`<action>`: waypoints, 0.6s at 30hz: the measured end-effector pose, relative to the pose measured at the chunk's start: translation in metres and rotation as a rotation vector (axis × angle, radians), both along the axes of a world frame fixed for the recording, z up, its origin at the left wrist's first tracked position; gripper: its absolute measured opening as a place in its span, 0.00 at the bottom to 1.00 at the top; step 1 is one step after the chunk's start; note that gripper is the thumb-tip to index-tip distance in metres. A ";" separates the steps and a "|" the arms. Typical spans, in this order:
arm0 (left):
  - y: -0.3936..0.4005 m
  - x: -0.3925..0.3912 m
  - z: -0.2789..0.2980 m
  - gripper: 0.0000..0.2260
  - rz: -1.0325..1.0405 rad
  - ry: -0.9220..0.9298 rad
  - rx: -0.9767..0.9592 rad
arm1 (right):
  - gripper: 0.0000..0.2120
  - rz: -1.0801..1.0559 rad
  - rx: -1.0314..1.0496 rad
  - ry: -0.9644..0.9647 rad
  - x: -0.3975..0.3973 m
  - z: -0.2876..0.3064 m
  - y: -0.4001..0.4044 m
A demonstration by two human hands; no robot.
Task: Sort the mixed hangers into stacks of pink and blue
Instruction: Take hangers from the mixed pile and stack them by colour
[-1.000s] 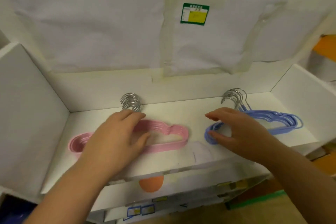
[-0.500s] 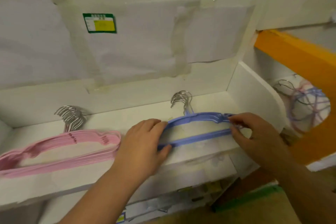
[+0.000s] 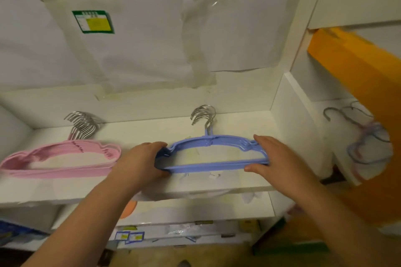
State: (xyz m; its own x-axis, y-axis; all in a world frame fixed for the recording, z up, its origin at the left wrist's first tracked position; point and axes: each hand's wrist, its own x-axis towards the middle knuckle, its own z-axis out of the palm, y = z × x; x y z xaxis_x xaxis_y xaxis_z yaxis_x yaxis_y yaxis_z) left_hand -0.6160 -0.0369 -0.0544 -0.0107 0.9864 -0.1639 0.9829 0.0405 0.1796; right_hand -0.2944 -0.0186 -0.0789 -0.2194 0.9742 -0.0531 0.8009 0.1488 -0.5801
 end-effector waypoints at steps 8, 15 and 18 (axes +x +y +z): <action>0.012 -0.004 0.002 0.28 -0.047 0.043 -0.033 | 0.34 0.027 0.033 -0.045 -0.001 0.008 0.015; 0.015 0.000 0.000 0.27 -0.103 0.054 -0.065 | 0.40 0.108 -0.045 -0.262 -0.004 0.021 0.024; 0.018 -0.001 -0.003 0.26 -0.113 0.076 -0.047 | 0.39 0.096 -0.015 -0.308 -0.004 0.027 0.024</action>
State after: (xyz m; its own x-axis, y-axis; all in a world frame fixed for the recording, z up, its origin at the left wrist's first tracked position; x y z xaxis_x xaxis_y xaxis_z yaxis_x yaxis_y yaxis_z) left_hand -0.6171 -0.0189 -0.0569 0.0861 0.9732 -0.2132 0.9923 -0.0648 0.1051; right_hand -0.2988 0.0057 -0.0521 -0.2822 0.9483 -0.1453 0.9216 0.2259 -0.3155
